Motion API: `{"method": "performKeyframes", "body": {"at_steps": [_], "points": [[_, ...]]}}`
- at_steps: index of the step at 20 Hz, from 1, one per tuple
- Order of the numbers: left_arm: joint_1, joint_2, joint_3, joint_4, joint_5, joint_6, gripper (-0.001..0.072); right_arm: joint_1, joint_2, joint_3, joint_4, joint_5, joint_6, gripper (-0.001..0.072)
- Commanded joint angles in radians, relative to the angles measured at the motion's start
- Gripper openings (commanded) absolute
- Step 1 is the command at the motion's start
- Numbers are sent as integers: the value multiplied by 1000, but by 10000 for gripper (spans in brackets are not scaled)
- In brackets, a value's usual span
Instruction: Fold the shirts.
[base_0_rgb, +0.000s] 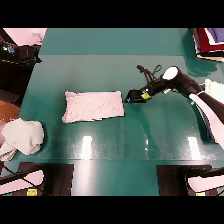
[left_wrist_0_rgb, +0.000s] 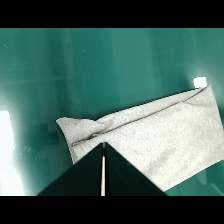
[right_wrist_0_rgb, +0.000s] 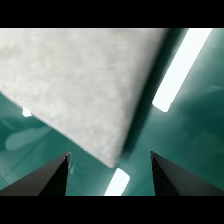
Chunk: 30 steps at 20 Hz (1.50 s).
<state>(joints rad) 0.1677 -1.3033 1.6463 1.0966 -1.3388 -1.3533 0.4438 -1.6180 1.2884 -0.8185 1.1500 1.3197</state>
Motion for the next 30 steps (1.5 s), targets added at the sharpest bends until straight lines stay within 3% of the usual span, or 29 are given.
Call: {"method": "performKeyframes", "body": {"at_steps": [1,4,9,11,12,13,14,15,16,22,27,30], "points": [[1,0,0,-13,9,0,21,-43,-46,-79,126,-76,0,577],[1,0,-2,-15,9,0,21,-2,-130,-72,254,-106,-59,571],[1,0,-5,-24,4,0,21,110,-247,69,314,-105,-64,568],[1,0,-5,-29,2,0,20,154,-275,139,312,-110,-64,449],[1,0,-5,-29,0,0,20,171,-285,167,312,-114,-64,447],[-1,0,-5,-29,-5,0,20,182,-291,188,312,-116,-64,370],[-1,0,-5,-32,-10,0,20,191,-294,207,309,-119,-73,187],[-1,0,-5,-33,-15,0,20,193,-293,219,301,-121,-89,55],[-1,0,-5,-33,-17,0,20,193,-293,237,292,-111,-95,13],[-133,-2,-6,-34,-19,0,20,42,-129,270,227,-28,-42,12],[-328,-2,-7,-34,73,0,20,-256,95,270,31,102,17,12],[-407,-2,-7,-34,141,-1,20,-468,177,270,-59,87,18,12]]}}
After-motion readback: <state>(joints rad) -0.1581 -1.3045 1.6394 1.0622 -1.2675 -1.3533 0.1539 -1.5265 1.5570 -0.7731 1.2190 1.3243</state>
